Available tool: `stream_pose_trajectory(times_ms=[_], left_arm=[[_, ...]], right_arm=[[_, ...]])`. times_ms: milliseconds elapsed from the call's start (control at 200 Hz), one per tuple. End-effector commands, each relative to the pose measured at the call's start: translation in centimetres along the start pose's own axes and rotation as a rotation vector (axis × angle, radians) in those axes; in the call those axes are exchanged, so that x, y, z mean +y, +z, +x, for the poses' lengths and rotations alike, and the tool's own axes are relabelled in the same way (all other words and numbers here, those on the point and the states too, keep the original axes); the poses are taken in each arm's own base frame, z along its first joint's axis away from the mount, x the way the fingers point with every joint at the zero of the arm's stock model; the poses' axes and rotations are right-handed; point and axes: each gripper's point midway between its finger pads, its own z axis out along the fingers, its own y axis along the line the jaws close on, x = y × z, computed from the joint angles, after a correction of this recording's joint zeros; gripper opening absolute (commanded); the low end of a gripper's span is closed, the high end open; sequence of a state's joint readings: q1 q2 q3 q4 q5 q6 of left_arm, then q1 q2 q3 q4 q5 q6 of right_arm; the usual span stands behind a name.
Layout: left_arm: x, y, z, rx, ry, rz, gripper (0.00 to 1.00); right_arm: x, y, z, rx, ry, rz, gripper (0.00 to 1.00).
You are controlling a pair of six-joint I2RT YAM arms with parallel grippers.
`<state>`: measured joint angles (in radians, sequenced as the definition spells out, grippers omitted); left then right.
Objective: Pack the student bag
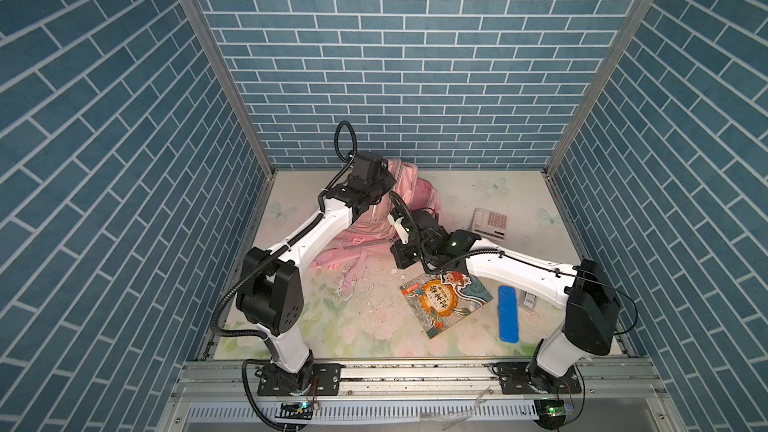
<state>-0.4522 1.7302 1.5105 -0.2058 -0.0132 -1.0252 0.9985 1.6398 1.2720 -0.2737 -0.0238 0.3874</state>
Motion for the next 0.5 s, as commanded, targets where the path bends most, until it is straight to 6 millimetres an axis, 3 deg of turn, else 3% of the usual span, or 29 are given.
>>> stream_pose_trajectory(times_ms=[0, 180, 300, 335, 370, 425, 495], left_arm=[[-5.0, -4.0, -4.2, -0.124, -0.038, 0.169, 0.0], [-1.4, -6.2, -1.8, -0.062, -0.049, 0.116, 0.0], [-0.2, -6.4, -0.7, -0.035, -0.042, 0.106, 0.01], [-0.2, -6.1, -0.3, -0.016, -0.03, 0.113, 0.26], [-0.1, -5.6, 0.4, 0.015, -0.013, 0.113, 0.43], [-0.4, -5.0, 1.2, 0.062, 0.044, 0.118, 0.57], [0.0, -4.6, 2.1, 0.108, 0.13, 0.094, 0.67]], right_arm=[[0.1, -2.6, -1.8, -0.1, -0.078, -0.067, 0.0], [-3.1, -6.1, -2.8, -0.202, -0.118, -0.178, 0.0], [-3.3, -7.7, -2.8, -0.223, -0.224, -0.263, 0.0], [-3.3, -7.7, -2.8, -0.218, -0.249, -0.273, 0.0], [-3.4, -7.7, -2.7, -0.21, -0.276, -0.269, 0.0], [-4.0, -7.4, -2.9, -0.203, -0.293, -0.24, 0.0], [-4.8, -7.1, -3.1, -0.198, -0.293, -0.208, 0.0]])
